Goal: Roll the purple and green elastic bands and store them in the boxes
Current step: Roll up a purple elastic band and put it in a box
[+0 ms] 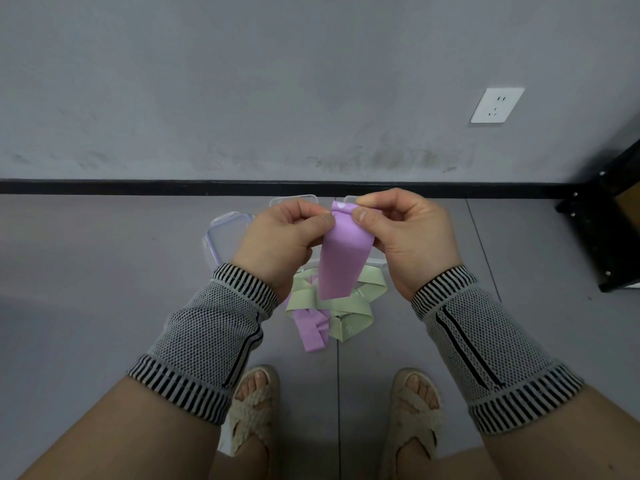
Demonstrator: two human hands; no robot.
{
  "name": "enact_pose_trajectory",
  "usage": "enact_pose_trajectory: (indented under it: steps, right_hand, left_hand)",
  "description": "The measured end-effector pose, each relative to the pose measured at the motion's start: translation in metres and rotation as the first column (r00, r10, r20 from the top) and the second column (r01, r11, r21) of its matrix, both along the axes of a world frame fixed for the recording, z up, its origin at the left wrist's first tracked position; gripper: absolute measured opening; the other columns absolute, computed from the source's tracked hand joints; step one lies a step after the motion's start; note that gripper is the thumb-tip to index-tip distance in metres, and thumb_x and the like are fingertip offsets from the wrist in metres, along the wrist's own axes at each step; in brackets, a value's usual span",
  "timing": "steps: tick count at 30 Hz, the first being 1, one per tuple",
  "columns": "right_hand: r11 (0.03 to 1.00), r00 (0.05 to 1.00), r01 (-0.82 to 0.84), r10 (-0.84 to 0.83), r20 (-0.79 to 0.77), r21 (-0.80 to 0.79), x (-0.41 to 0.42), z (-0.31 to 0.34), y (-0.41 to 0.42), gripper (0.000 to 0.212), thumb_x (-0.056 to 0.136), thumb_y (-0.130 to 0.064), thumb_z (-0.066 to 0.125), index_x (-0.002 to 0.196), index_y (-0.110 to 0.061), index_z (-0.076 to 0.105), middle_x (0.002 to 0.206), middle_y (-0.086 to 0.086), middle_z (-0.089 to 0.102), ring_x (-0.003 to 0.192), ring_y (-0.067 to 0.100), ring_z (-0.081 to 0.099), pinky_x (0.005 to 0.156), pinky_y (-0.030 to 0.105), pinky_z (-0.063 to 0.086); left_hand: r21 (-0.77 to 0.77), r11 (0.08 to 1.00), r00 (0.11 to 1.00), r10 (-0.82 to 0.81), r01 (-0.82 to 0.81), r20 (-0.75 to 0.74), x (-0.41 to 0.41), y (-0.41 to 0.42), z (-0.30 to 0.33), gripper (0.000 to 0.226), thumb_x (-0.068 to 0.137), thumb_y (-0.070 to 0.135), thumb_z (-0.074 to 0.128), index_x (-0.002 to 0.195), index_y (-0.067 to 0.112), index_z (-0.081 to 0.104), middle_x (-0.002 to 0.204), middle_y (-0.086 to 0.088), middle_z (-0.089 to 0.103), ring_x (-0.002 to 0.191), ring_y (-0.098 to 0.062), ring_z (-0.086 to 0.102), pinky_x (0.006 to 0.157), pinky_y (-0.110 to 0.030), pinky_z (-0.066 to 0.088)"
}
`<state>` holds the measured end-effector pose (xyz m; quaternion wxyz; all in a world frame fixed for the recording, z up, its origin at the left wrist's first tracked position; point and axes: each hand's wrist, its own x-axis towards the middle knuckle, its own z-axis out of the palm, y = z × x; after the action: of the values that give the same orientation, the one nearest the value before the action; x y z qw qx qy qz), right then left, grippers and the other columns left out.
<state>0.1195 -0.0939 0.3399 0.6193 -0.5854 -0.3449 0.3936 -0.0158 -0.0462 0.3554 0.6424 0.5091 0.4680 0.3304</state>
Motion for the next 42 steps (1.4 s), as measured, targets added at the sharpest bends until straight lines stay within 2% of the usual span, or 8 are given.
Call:
enact_pose_trajectory:
  steps: [8,11,15,19,23,31,36,42]
  right_hand:
    - [1.000,1.000,0.001,0.000,0.027,-0.019,-0.0009,0.0023,-0.0014,0.031,0.077,0.001,0.071,0.063,-0.027,0.072,0.080,0.007,0.070,0.081,0.028,0.064,0.083,0.052,0.054]
    - [1.000,0.999,-0.006,0.007,0.035,-0.014,-0.0018,0.0035,-0.0016,0.028,0.076,0.001,0.072,0.065,-0.024,0.071,0.077,0.004,0.070,0.078,0.021,0.064,0.083,0.047,0.056]
    - [1.000,0.998,-0.030,0.030,0.049,0.000,-0.0026,0.0057,-0.0031,0.024,0.077,0.004,0.070,0.071,-0.019,0.069,0.077,0.004,0.070,0.074,0.015,0.064,0.080,0.037,0.056]
    - [0.998,0.997,-0.065,0.065,0.052,-0.004,-0.0031,0.0053,-0.0027,0.026,0.077,0.006,0.068,0.075,-0.020,0.068,0.082,0.004,0.070,0.078,0.015,0.065,0.080,0.034,0.056]
    - [0.995,0.996,-0.091,0.090,-0.023,-0.049,0.0015,0.0030,-0.0018,0.026,0.078,0.004,0.069,0.090,-0.019,0.067,0.095,0.010,0.071,0.092,0.022,0.068,0.088,0.041,0.055]
    - [0.995,0.992,-0.066,0.073,0.098,-0.074,0.0017,0.0041,-0.0037,0.010,0.082,-0.009,0.070,0.085,-0.018,0.072,0.087,0.011,0.073,0.084,0.027,0.070,0.079,0.049,0.057]
    - [0.997,0.994,-0.055,0.060,0.090,-0.058,0.0018,0.0047,-0.0038,0.016,0.081,-0.002,0.069,0.082,-0.018,0.071,0.083,0.013,0.071,0.081,0.027,0.068,0.082,0.050,0.055]
    - [0.998,0.993,-0.060,0.063,0.099,-0.036,0.0021,0.0041,-0.0041,0.021,0.080,0.002,0.068,0.081,-0.019,0.070,0.085,0.016,0.070,0.078,0.022,0.065,0.082,0.048,0.056]
  left_hand:
    - [-0.014,1.000,1.000,0.026,-0.026,0.001,-0.0014,0.0021,0.0002,0.015,0.081,0.000,0.064,0.082,0.014,0.060,0.051,0.006,0.056,0.045,-0.008,0.043,0.045,-0.021,0.027]
    - [-0.019,1.000,1.000,-0.011,0.011,0.006,-0.0017,0.0018,0.0011,0.021,0.078,0.004,0.067,0.098,0.010,0.068,0.068,-0.002,0.065,0.054,-0.010,0.049,0.045,-0.020,0.027]
    - [-0.016,0.999,0.999,-0.036,0.036,0.015,-0.0006,0.0004,0.0027,0.015,0.085,0.011,0.062,0.095,0.007,0.072,0.085,-0.012,0.067,0.065,-0.014,0.051,0.044,-0.018,0.024]
    - [-0.007,1.000,0.999,0.027,-0.027,0.047,0.0010,-0.0005,0.0037,0.010,0.085,0.004,0.062,0.092,0.000,0.068,0.077,-0.010,0.065,0.053,-0.005,0.057,0.041,-0.011,0.035]
    - [0.022,0.998,0.996,0.055,-0.057,0.072,0.0001,-0.0010,0.0046,0.013,0.084,-0.003,0.060,0.080,0.009,0.064,0.069,-0.003,0.063,0.050,-0.003,0.057,0.043,-0.009,0.038]
    - [0.050,0.996,0.995,0.064,-0.069,0.081,-0.0006,-0.0015,0.0043,0.017,0.083,-0.008,0.059,0.081,0.009,0.063,0.054,0.008,0.063,0.048,-0.001,0.055,0.045,-0.009,0.038]
    - [-0.004,0.997,0.996,0.082,-0.082,0.034,0.0004,-0.0010,0.0031,0.017,0.081,-0.003,0.063,0.082,0.014,0.066,0.060,0.007,0.064,0.056,-0.011,0.047,0.049,-0.021,0.032]
    - [-0.007,0.999,0.999,0.053,-0.053,-0.014,0.0006,-0.0012,0.0032,0.009,0.082,0.007,0.067,0.087,0.014,0.070,0.068,0.003,0.067,0.056,-0.007,0.056,0.048,-0.018,0.034]
